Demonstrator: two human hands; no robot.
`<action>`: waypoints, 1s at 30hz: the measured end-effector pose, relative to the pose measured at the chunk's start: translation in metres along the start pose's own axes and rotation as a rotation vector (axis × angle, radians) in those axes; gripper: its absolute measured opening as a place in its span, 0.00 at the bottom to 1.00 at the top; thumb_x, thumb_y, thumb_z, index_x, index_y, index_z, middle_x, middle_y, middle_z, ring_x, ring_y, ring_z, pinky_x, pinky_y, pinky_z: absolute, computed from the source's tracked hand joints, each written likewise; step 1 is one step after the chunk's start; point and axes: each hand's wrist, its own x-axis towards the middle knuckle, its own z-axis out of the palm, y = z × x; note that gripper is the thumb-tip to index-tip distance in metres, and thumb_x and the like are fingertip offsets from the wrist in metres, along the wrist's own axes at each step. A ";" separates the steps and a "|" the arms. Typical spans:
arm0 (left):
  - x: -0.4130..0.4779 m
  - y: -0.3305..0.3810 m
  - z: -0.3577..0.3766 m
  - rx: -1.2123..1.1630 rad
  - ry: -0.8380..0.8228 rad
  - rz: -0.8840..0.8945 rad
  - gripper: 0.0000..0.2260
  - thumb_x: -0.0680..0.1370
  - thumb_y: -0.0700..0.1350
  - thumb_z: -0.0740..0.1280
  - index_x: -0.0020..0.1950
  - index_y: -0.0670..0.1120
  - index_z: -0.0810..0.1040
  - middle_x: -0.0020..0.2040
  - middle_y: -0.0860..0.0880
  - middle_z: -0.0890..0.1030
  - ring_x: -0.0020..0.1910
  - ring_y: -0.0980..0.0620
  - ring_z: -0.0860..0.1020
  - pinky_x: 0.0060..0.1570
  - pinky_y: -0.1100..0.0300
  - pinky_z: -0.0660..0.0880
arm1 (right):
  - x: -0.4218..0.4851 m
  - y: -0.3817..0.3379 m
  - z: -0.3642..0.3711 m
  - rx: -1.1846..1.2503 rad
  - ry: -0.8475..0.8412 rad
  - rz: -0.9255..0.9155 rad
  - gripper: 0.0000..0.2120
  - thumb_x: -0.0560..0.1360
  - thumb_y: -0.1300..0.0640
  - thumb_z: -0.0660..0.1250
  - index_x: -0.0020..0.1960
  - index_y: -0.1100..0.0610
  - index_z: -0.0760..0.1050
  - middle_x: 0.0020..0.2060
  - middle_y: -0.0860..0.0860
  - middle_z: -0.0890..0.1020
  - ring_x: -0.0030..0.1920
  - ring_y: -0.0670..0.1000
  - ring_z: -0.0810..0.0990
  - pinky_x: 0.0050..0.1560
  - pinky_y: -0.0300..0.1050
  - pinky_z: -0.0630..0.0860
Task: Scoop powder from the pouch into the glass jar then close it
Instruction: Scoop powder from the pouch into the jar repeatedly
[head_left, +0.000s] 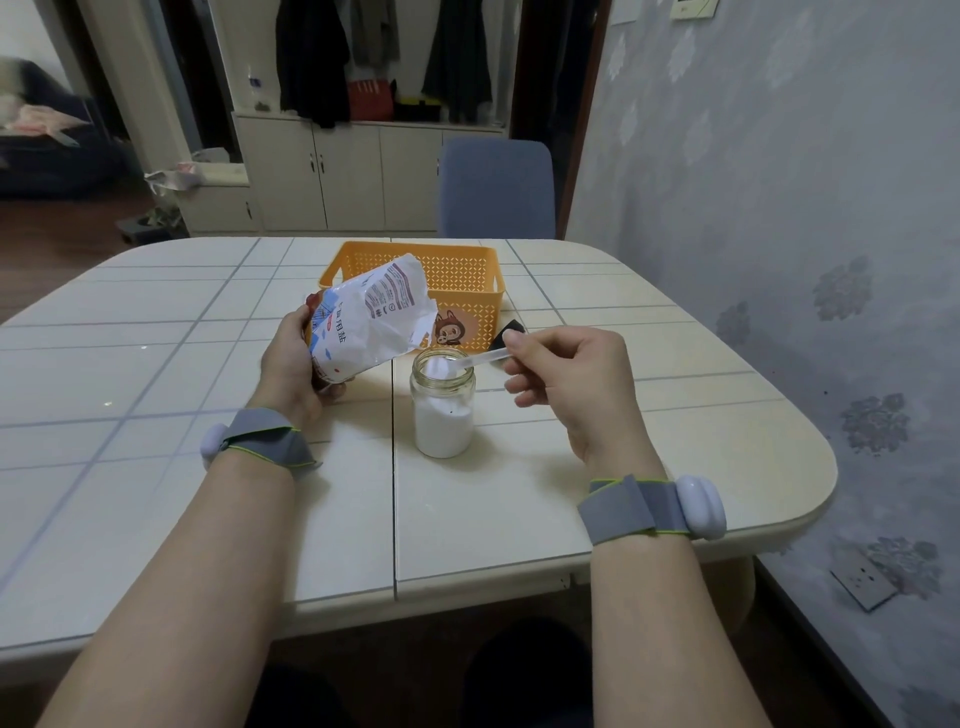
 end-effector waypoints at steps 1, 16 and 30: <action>-0.001 0.000 0.000 0.001 0.002 0.000 0.15 0.76 0.63 0.66 0.48 0.53 0.80 0.37 0.52 0.81 0.28 0.50 0.76 0.24 0.65 0.68 | 0.000 0.001 0.001 0.024 -0.001 -0.013 0.07 0.75 0.61 0.74 0.41 0.65 0.83 0.30 0.56 0.82 0.29 0.53 0.80 0.31 0.43 0.78; -0.002 0.001 0.000 0.007 0.000 0.006 0.16 0.75 0.64 0.66 0.48 0.53 0.80 0.37 0.52 0.81 0.28 0.50 0.76 0.24 0.65 0.67 | -0.003 -0.002 0.002 0.091 -0.090 -0.065 0.02 0.73 0.67 0.73 0.44 0.65 0.85 0.31 0.56 0.82 0.31 0.53 0.80 0.37 0.45 0.79; -0.002 0.001 0.000 0.009 0.005 0.007 0.15 0.75 0.64 0.66 0.47 0.54 0.81 0.35 0.53 0.81 0.27 0.51 0.76 0.24 0.64 0.67 | -0.006 0.001 0.005 0.095 0.006 -0.034 0.04 0.73 0.68 0.72 0.40 0.63 0.85 0.29 0.55 0.81 0.31 0.53 0.79 0.35 0.45 0.80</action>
